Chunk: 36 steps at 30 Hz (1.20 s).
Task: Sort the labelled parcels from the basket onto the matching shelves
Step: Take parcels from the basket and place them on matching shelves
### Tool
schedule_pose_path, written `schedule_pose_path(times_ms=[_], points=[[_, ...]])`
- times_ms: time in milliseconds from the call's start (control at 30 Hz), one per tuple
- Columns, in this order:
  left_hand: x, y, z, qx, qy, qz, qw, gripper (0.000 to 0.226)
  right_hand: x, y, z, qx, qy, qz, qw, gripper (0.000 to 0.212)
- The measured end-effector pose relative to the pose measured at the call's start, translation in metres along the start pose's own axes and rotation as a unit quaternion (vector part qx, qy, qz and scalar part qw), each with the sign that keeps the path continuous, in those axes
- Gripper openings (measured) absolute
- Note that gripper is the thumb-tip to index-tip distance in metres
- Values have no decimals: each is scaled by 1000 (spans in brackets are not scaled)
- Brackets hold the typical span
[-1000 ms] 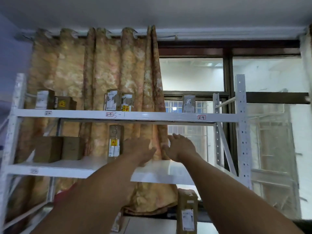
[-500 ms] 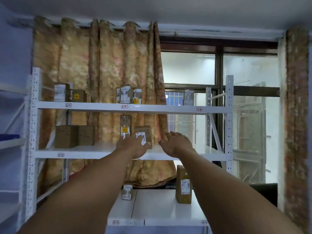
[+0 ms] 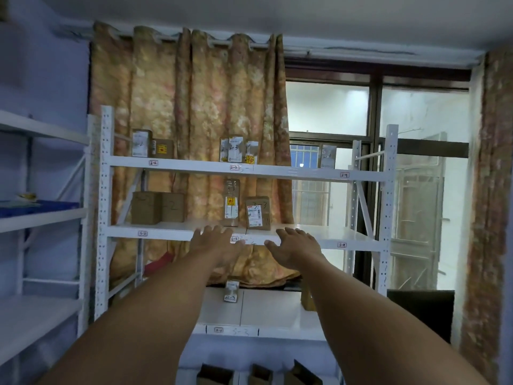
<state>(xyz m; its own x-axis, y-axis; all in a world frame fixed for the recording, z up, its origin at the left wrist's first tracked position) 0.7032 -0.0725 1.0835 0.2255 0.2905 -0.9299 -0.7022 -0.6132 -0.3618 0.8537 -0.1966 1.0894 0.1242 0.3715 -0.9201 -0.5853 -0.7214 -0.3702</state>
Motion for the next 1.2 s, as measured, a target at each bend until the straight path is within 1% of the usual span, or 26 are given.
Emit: schedule_pose_path(times_ms=[100, 200, 300, 433, 500, 633, 833, 933, 1033, 1133, 1200], points=[[7, 29, 28, -29, -15, 18, 999, 68, 6, 11, 30, -30, -8, 13, 999, 69], [9, 67, 64, -65, 9, 8, 998, 64, 15, 22, 74, -67, -12, 26, 997, 70], [17, 123, 114, -120, 12, 30, 992, 66, 29, 42, 141, -123, -8, 59, 991, 69], [21, 211, 206, -215, -26, 46, 975, 63, 50, 82, 258, -219, -32, 99, 970, 70], [18, 262, 256, -270, -52, 58, 960, 65, 61, 111, 328, -276, -39, 118, 953, 72], [8, 359, 339, -364, -83, 74, 925, 72, 75, 175, 461, -383, -69, 125, 913, 71], [12, 498, 448, -485, -98, 99, 863, 75, 113, 283, 632, -498, -99, 134, 851, 71], [28, 555, 496, -528, -100, 101, 837, 74, 143, 330, 698, -544, -112, 143, 819, 71], [59, 602, 537, -556, -92, 107, 819, 75, 183, 370, 752, -584, -109, 149, 790, 71], [117, 652, 566, -589, -50, 139, 795, 75, 250, 408, 793, -606, -85, 196, 766, 70], [160, 686, 573, -613, -27, 150, 775, 73, 299, 429, 805, -608, -72, 228, 757, 69]])
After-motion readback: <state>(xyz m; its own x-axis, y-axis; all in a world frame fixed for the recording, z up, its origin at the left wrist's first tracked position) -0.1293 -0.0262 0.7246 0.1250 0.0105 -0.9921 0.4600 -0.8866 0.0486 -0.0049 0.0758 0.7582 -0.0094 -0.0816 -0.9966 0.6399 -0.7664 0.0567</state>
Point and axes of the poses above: each hand's wrist, its own y-axis away from the middle knuckle, its own x-axis out of the palm, z = x × y, the point moved 9 cm from there along -y, towards the middle knuckle, and after that the axes turned 10 degrees about x, right-handed, at the moved point
